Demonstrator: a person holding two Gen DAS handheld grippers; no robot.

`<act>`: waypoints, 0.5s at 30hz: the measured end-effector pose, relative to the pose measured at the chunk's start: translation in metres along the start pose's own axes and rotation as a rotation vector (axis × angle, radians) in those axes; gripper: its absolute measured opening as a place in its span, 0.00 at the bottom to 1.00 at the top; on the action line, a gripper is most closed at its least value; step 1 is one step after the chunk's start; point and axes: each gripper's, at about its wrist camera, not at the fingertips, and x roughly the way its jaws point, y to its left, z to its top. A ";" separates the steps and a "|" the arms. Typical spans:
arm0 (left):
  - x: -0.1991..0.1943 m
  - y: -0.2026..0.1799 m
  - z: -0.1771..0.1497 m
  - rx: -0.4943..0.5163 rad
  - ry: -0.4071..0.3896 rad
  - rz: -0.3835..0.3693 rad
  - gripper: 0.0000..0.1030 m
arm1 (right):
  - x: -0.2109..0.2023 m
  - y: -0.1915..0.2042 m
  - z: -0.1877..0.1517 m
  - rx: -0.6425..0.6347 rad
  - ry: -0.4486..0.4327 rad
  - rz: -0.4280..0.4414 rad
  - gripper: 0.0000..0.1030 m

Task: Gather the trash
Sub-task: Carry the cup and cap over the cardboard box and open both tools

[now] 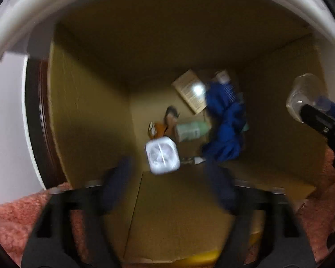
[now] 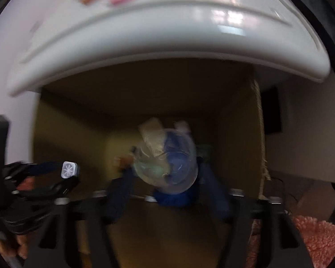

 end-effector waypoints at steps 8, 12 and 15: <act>0.002 -0.002 -0.009 0.032 -0.005 0.030 0.76 | 0.004 0.000 0.006 -0.006 -0.011 -0.032 0.73; -0.002 -0.003 -0.006 0.031 -0.017 0.022 0.76 | 0.000 -0.006 0.003 0.008 -0.014 -0.024 0.73; -0.008 0.000 -0.008 0.028 -0.040 0.017 0.76 | -0.005 -0.008 0.005 0.013 -0.031 -0.020 0.73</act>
